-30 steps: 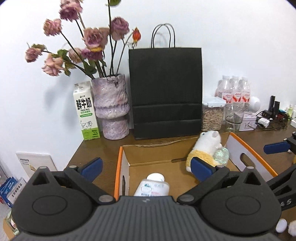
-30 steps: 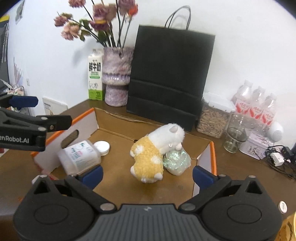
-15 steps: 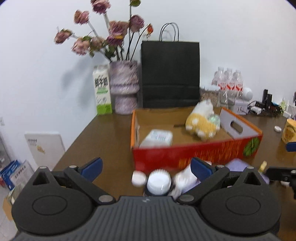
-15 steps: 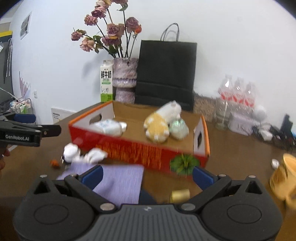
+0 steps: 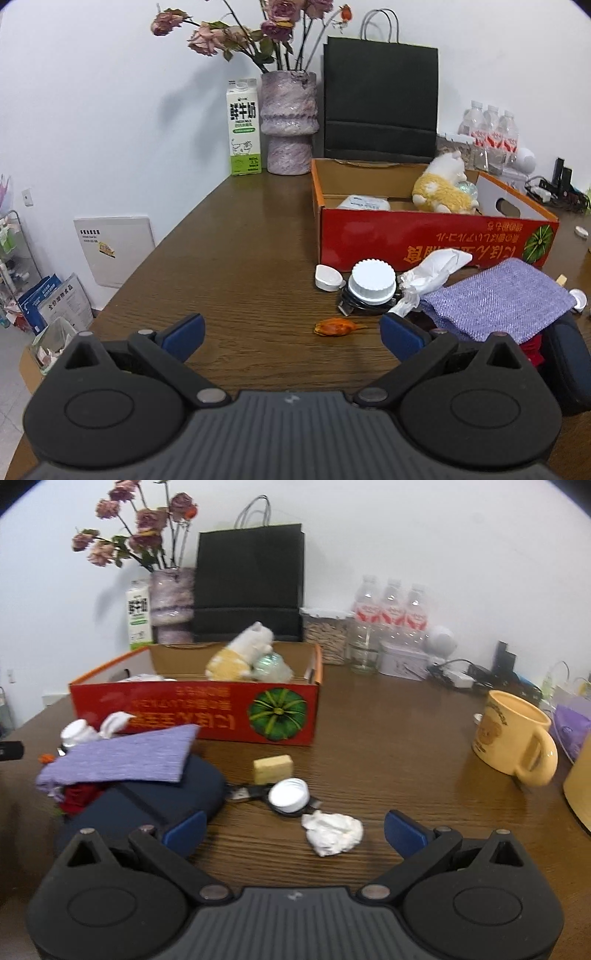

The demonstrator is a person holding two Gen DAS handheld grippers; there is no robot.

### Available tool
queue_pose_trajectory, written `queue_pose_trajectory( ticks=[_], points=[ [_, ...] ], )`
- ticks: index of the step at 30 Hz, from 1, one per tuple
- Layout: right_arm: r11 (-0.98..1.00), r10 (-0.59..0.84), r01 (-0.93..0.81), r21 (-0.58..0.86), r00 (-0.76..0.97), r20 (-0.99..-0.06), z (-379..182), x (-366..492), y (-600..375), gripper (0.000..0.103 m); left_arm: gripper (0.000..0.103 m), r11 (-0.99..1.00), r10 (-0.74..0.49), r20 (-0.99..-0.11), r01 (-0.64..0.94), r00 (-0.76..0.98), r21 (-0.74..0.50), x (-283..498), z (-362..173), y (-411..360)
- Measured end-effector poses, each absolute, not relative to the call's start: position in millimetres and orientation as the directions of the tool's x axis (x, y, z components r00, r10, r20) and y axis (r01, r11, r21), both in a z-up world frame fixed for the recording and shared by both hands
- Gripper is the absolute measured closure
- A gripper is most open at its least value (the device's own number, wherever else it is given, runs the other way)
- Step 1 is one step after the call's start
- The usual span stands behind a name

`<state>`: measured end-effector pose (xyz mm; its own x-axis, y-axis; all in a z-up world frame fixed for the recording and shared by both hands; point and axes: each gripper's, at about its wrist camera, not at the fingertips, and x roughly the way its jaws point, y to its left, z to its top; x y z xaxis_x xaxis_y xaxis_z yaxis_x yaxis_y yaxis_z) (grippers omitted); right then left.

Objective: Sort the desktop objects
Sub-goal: 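Move the left tool to the orange item while the right tool reaches the crumpled white paper, then close the left tool on the orange item while the right tool grips the white paper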

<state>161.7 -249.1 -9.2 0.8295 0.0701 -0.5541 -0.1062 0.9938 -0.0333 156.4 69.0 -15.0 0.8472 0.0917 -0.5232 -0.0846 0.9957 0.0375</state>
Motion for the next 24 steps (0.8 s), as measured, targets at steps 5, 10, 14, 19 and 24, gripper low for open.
queue_pose_trajectory(
  ticks=[5, 10, 14, 19, 24],
  points=[
    [0.995, 0.047, -0.091, -0.047, 0.812, -0.582, -17.9, 174.3, -253.6, 0.009, 0.000, 0.995, 0.102, -0.557, -0.079, 0.825, 0.064, 174.4, -24.1, 63.7],
    [0.995, 0.048, -0.088, -0.037, 0.791, -0.609, -22.9, 187.8, -260.0, 0.019, 0.008, 0.996, 0.085, -0.592, -0.064, 0.801, 0.057, 190.1, -32.7, 62.0],
    [0.996, 0.073, -0.087, 0.007, 0.783, -0.617, -25.2, 190.4, -264.6, 0.026, 0.013, 0.997, 0.073, -0.608, -0.050, 0.790, 0.056, 197.0, -37.4, 58.4],
    [0.996, 0.080, -0.088, 0.018, 0.783, -0.617, -25.4, 189.9, -266.2, 0.027, 0.022, 0.999, 0.051, -0.618, -0.035, 0.784, 0.039, 201.4, -40.0, 57.0],
    [0.995, 0.089, -0.097, 0.020, 0.788, -0.610, -24.4, 188.4, -265.3, 0.038, 0.042, 1.000, 0.020, -0.614, -0.012, 0.789, 0.017, 202.0, -38.9, 57.0]
  ],
)
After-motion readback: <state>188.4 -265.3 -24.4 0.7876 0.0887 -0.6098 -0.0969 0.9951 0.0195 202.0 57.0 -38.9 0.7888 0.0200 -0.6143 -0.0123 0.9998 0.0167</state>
